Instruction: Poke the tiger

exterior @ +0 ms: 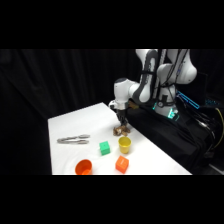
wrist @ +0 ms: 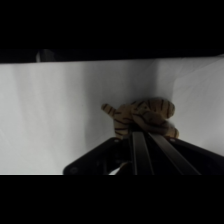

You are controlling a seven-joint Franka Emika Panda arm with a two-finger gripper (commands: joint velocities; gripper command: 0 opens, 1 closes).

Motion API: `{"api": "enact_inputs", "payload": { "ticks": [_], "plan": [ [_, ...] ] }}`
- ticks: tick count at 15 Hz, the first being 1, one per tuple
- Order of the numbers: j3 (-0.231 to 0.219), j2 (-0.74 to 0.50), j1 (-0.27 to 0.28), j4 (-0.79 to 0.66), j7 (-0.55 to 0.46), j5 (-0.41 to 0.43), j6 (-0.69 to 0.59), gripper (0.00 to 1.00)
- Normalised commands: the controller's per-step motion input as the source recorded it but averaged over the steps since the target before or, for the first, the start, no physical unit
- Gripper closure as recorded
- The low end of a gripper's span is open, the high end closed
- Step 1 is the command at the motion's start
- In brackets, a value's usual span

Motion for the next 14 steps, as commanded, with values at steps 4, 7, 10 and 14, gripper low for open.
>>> {"api": "enact_inputs", "payload": {
  "ticks": [4, 7, 10, 14],
  "plan": [
    [0.124, 0.34, -0.116, 0.12, 0.03, -0.107, 0.23, 0.95],
    [-0.201, -0.16, 0.114, -0.06, 0.22, -0.335, -0.15, 0.95],
    [-0.302, -0.57, 0.209, -0.11, 0.30, -0.393, -0.51, 0.95],
    [-0.049, -0.61, 0.047, 0.04, 0.17, -0.164, -0.67, 0.70]
  ]
}}
